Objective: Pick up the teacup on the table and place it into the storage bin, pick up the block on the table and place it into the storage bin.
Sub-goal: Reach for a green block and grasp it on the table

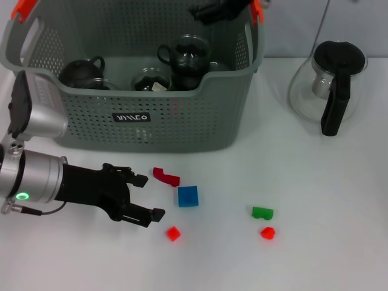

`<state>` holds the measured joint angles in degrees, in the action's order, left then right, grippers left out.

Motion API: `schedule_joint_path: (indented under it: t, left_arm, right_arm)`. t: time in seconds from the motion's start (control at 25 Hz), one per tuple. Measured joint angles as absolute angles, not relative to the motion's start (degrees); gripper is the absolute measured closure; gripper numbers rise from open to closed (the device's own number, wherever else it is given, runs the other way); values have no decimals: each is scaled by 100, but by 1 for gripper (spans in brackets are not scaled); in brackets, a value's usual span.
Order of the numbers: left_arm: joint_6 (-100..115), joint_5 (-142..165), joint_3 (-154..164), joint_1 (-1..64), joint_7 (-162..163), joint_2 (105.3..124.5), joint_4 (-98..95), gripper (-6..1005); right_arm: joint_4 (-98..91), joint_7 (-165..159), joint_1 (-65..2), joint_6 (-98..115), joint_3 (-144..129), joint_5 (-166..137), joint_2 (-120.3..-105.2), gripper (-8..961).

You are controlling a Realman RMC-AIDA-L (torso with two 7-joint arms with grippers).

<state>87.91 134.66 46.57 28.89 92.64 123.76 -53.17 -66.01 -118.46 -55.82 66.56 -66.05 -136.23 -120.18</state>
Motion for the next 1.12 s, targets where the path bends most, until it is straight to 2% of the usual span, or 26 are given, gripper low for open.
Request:
schedule_joint_path:
  t: [0.24,0.4,0.52,0.64,1.12]
  left_arm:
    - [8790,13466,4677,2888,9258,12375,-5317,147]
    - [8790,13468,4684,2891,9235,12374,-5317,147]
    - [8788,13471,4691,2910,9234,12368,-5317,148]
    - [8772,13469,4703,2927,9232,12378,-5317,148]
    - [8727,13465,4694,2905,9214,12393,-5264,150]
  right_arm:
    - [-8577,-11670,-4231,8796,-6426,-12185,-11915,146]
    - [-9189,-11704,-3765,10301,-6360,-12249,-11862,19]
    - [-9080,-11833,-3712,10903,-6393,-12962,-11907,23]
    - [-8699,-11888,-3765,10832,-6645,-13810,-12023,26]
    - [-6447,-12243,-4319,8722,-8329,-14583,-12037,28]
